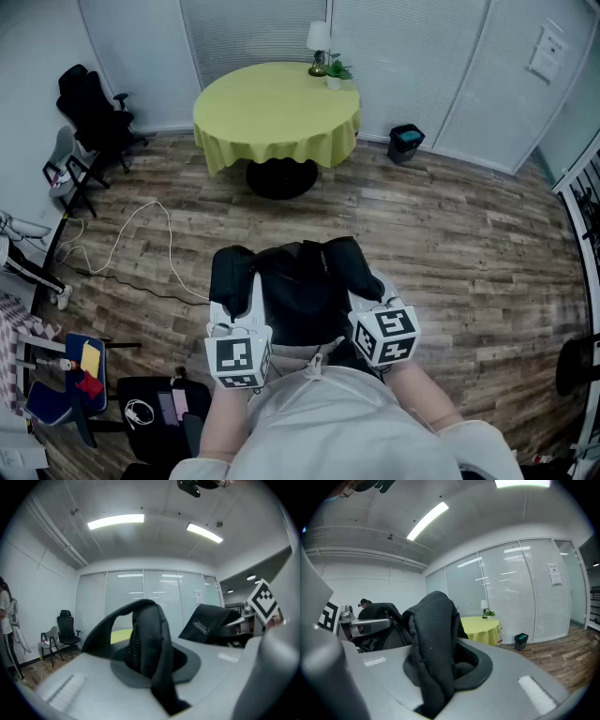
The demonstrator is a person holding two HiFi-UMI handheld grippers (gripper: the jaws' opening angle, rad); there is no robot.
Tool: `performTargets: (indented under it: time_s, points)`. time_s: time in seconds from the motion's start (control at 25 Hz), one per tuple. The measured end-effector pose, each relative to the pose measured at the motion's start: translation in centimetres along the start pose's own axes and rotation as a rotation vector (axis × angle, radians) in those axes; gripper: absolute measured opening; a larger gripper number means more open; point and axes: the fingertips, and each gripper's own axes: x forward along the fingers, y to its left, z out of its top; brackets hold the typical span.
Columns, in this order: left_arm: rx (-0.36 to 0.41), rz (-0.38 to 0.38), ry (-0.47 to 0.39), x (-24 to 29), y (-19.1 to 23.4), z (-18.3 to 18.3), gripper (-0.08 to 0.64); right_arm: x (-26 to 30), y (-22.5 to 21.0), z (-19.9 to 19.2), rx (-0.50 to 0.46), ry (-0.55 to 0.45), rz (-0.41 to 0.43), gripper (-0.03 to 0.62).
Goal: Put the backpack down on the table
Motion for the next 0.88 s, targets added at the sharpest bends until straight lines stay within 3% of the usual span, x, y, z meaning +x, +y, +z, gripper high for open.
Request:
performTargets:
  time_s: [0.48, 0.88]
  points:
    - [-0.009, -0.023, 0.019, 1.0, 0.3, -0.9, 0.035, 0.9, 0.0, -0.9, 0.011, 0.024, -0.017, 0.028]
    - [-0.013, 0.008, 0.054, 9.5, -1.0, -1.4, 0.035, 7.5, -6.4, -0.2, 0.046, 0.052, 0.036, 0.029]
